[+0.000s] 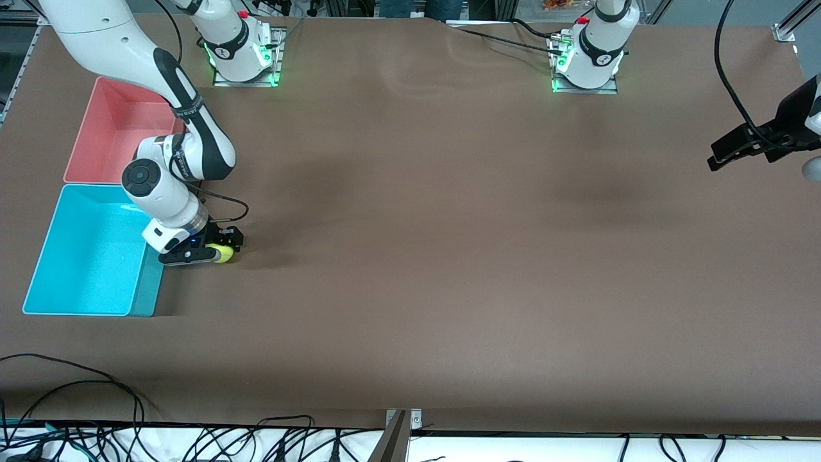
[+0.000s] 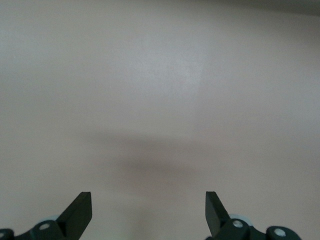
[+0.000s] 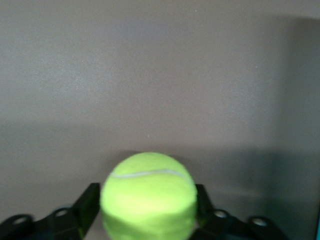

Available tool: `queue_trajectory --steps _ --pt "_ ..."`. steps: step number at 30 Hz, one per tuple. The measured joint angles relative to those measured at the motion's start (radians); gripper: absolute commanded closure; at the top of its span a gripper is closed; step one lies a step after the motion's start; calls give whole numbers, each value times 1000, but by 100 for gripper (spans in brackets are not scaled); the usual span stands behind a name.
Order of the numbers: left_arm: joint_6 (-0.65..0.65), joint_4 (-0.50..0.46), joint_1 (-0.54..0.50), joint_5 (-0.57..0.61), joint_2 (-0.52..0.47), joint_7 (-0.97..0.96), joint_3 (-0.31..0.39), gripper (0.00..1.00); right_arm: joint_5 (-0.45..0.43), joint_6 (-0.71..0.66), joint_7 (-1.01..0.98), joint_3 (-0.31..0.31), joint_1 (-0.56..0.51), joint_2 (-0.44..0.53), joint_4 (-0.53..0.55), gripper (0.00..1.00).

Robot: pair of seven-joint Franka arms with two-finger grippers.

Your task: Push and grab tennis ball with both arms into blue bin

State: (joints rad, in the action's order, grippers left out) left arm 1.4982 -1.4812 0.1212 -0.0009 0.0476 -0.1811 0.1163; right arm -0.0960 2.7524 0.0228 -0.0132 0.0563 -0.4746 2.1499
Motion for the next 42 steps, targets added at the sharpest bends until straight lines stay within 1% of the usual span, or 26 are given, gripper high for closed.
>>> queue_trajectory --steps 1,5,17,22,29,36,42 --pt "0 -5 0 0 -3 0 0 0 0 0 0 0 0 0 0 62" --pt "0 -15 0 0 -9 1 -6 0 0 2 -1 0 0 1 0 66" --pt "5 -23 -13 0 -11 1 -47 0 0 -4 -4 0 0 15 -2 67" --pt "11 -25 -16 0 -11 1 -59 0 0 -68 -4 0 0 29 -25 67" --pt "15 -33 -34 0 -12 1 -71 0 0 -186 -4 0 0 41 -88 67" --pt "37 -40 -69 0 -12 1 -99 0 0 -248 -4 0 0 42 -127 67" --pt "51 -41 -72 0 -12 1 -107 0 0 -306 -4 0 1 42 -162 67"
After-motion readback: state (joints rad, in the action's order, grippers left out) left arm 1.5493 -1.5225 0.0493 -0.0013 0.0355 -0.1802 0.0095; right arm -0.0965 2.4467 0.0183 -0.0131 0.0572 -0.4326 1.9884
